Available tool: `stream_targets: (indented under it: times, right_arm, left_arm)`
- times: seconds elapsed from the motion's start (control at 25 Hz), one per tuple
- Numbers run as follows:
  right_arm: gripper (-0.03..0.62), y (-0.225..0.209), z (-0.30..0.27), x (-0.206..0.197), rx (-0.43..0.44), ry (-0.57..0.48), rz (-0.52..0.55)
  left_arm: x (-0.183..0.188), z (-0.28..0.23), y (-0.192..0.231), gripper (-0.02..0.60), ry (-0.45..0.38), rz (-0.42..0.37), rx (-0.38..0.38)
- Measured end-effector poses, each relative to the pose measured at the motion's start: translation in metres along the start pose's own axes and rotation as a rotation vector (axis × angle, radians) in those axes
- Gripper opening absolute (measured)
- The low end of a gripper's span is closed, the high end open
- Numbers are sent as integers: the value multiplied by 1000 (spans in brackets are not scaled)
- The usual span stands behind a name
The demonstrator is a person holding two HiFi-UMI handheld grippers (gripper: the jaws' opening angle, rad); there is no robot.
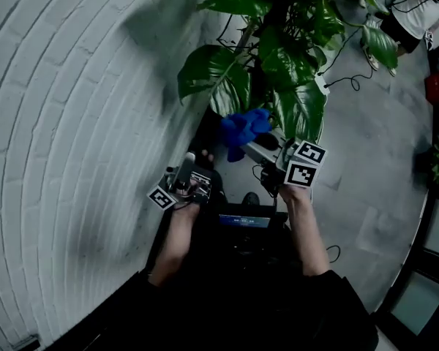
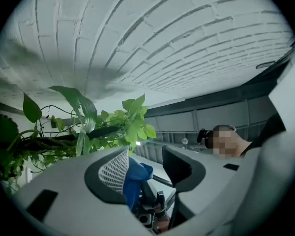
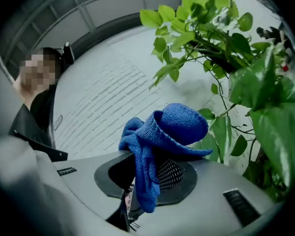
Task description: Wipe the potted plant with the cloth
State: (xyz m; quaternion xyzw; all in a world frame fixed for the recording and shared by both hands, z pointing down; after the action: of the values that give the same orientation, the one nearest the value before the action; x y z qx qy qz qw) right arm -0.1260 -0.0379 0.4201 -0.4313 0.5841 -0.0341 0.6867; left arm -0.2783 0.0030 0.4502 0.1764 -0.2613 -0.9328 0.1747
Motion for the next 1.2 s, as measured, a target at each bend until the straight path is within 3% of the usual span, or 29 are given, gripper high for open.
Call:
stream_targets:
  times: [0.16,0.24,0.4,0.6,0.72,0.84,1.0,1.2]
  right_arm:
    - [107,20,67,25,90,-144,-99]
    - [107,18,64,27,98,-179,-139]
    - [108,0,-8,24,69,-217,-184]
    - [107,-37,-75,18,-4,-353,-157]
    - [107,-61,-74,13,-9,-376,-146]
    - [107,-74,-46,11,-48,-383,-144]
    - [107,-28,-34,6,-89,-377,-177]
    - [106,18,-28,14,-168,-380,-166]
  left_arm:
    - [-41,-25,-51,209,60,-43,30]
    - [-34,-25,-49,209,64,-22,44]
    - [36,-12,-4,209,57,42,46]
    - [104,-13,76,209,146,146,-47]
    - [95,-11,100,209,177,161,-59]
    - [60,-10,109,209,214,200,-45]
    - [62,-7,65,209,228,220,2]
    - [78,-26,40,209,214,287,-28]
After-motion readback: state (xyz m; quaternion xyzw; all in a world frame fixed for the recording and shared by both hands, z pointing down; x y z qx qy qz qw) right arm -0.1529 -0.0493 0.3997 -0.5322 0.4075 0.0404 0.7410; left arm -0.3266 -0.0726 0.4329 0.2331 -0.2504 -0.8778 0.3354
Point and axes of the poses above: the fingertips, and each gripper's own axes: z backward along the fingers, y to its left, x out of its top, the point moved 3 cm from there along z, backward along the fingers, and after that the axes turned 14 degrees about -x, right-handed, at the moved point
